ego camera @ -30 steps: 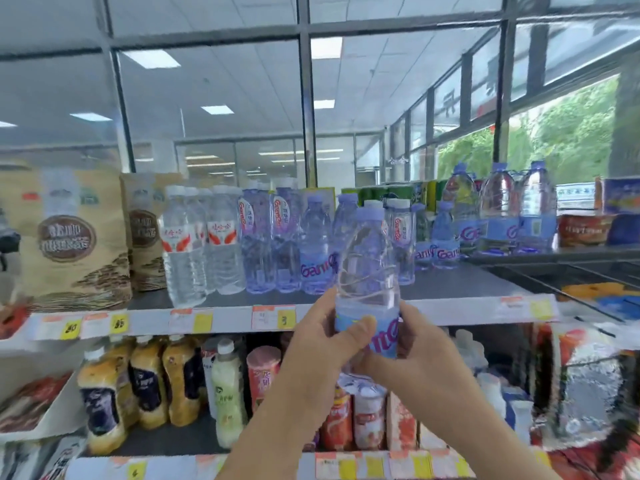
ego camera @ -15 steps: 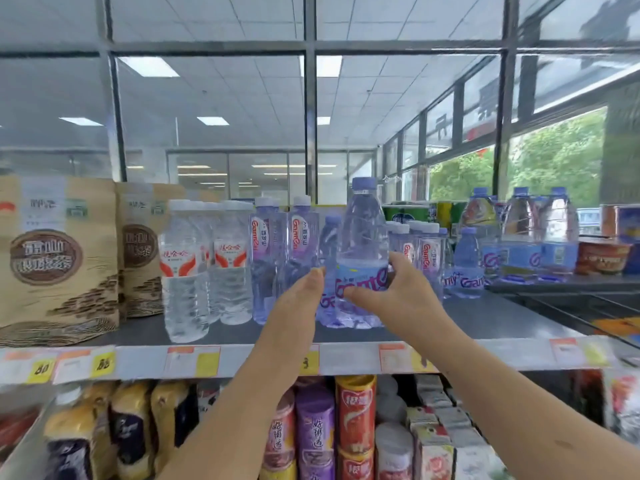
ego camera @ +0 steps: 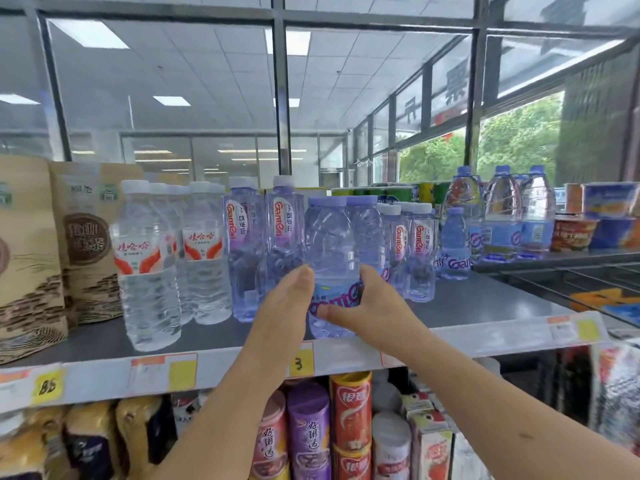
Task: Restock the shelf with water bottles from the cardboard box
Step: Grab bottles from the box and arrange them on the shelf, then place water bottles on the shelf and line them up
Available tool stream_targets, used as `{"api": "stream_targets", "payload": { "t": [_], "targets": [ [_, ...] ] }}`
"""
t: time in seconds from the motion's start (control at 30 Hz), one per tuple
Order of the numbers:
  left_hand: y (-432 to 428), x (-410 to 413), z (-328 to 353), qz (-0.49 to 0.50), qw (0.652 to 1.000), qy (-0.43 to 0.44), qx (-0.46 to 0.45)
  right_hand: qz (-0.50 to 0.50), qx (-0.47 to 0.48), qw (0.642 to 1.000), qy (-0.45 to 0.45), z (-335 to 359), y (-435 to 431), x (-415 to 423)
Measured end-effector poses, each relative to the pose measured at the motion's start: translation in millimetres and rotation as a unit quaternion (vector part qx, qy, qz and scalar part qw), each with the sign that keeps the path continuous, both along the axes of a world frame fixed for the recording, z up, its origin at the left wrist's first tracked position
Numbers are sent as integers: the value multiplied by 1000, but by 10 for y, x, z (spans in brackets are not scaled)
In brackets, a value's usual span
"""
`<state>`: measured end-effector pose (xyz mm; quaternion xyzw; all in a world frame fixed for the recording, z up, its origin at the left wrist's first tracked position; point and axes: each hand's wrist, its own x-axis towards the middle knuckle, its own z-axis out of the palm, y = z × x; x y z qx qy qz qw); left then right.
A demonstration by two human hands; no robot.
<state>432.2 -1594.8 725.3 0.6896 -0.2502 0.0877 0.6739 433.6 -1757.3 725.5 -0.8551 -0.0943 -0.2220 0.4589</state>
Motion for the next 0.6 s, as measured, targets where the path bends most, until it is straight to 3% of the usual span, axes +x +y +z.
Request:
{"api": "stream_targets", "payload": {
  "t": [0.4, 0.6],
  "targets": [
    [-21, -98, -63, 69, 995, -26, 70, -7, -81, 997, 15, 17, 20, -91],
    [-74, -308, -171, 82, 996, -29, 9, -65, -47, 995, -62, -214, 41, -407]
  ]
}}
